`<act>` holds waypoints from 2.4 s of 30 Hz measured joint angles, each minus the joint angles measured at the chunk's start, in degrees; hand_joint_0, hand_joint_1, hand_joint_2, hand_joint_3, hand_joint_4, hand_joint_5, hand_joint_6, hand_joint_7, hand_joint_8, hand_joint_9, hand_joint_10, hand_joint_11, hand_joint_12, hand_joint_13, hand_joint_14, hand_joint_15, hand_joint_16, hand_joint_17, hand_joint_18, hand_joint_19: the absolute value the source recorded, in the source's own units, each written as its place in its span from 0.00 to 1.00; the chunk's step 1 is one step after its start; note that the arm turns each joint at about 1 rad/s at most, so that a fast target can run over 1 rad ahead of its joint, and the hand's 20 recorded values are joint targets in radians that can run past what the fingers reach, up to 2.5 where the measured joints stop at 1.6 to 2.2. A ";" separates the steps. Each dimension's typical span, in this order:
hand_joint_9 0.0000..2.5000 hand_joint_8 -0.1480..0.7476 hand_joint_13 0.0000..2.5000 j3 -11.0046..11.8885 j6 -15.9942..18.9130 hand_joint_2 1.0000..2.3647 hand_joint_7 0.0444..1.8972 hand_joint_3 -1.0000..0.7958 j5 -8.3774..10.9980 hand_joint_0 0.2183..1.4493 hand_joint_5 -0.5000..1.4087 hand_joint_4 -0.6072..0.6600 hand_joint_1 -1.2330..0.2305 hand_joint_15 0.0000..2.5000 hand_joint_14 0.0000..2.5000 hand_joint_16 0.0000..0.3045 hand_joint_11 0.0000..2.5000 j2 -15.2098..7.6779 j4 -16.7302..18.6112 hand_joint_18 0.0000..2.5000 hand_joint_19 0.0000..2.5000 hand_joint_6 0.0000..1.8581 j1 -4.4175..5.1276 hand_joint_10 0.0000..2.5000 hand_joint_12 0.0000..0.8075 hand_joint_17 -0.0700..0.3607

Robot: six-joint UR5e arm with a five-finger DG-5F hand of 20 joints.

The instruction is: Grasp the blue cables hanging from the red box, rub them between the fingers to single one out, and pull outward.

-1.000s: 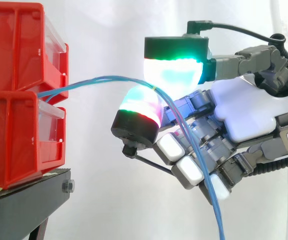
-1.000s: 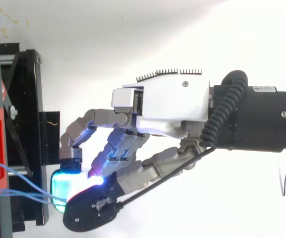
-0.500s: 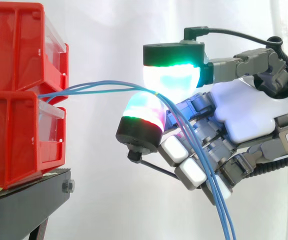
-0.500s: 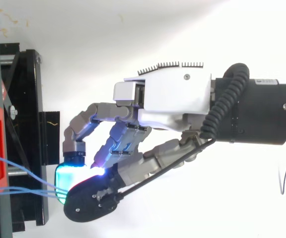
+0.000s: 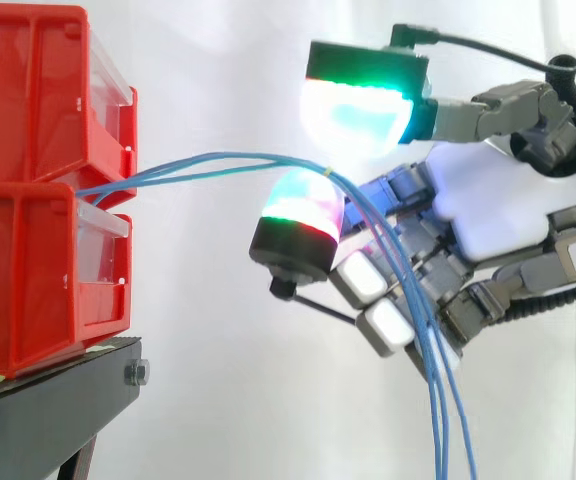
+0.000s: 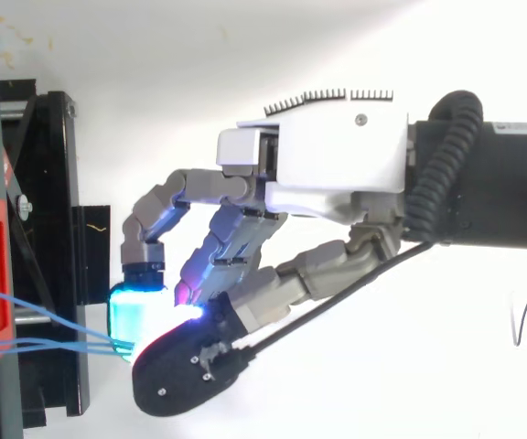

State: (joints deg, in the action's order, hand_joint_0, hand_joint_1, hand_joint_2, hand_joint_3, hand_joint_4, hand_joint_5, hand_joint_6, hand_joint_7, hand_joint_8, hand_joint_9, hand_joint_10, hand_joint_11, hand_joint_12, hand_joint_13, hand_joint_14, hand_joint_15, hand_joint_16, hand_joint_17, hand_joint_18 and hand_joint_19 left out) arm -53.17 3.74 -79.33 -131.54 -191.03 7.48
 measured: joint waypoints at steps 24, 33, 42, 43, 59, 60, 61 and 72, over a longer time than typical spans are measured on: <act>0.35 0.52 0.35 0.00 -2.61 0.01 0.50 0.40 0.12 0.45 0.16 0.56 0.21 0.20 0.01 0.16 0.20 0.84 -0.13 0.34 0.20 0.50 -0.37 0.01 0.51 0.41; 0.32 0.51 0.34 -0.02 -2.46 0.00 0.46 0.28 0.06 0.46 0.15 0.60 0.17 0.19 0.01 0.16 0.20 0.83 -0.12 0.34 0.18 0.50 -0.32 0.00 0.51 0.41; 0.35 0.54 0.34 -0.03 -2.18 0.00 0.47 0.28 0.07 0.30 0.16 0.61 0.22 0.20 0.01 0.16 0.20 0.84 -0.13 0.35 0.20 0.50 -0.28 0.01 0.52 0.42; 0.36 0.55 0.35 -0.03 -2.17 0.00 0.48 0.28 0.06 0.29 0.16 0.62 0.22 0.19 0.01 0.16 0.21 0.84 -0.13 0.35 0.20 0.49 -0.27 0.01 0.53 0.42; 0.39 0.52 0.37 -0.01 -2.05 0.01 0.56 0.44 -0.03 0.30 0.18 0.49 0.31 0.19 0.01 0.17 0.14 0.84 -0.89 0.37 0.22 0.47 -0.18 0.00 0.52 0.43; 0.39 0.52 0.37 -0.01 -2.02 0.01 0.56 0.44 -0.03 0.30 0.18 0.49 0.32 0.19 0.01 0.17 0.14 0.84 -0.96 0.37 0.22 0.47 -0.15 0.00 0.52 0.43; 0.39 0.52 0.37 -0.01 -1.97 0.01 0.57 0.45 -0.03 0.30 0.18 0.49 0.32 0.19 0.01 0.17 0.13 0.84 -1.01 0.37 0.22 0.47 -0.14 0.00 0.53 0.44; 0.35 0.51 0.34 -0.03 -1.08 0.02 0.49 0.49 -0.03 0.39 0.16 0.53 0.22 0.19 0.01 0.16 0.19 0.84 -1.55 0.35 0.20 0.49 -0.11 0.01 0.51 0.42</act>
State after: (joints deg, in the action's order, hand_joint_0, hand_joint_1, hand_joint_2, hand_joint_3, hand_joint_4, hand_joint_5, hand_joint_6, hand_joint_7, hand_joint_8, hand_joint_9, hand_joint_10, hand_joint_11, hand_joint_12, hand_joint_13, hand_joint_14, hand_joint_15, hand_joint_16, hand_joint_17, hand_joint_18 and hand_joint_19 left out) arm -53.20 2.66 -79.37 -130.69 -192.59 7.37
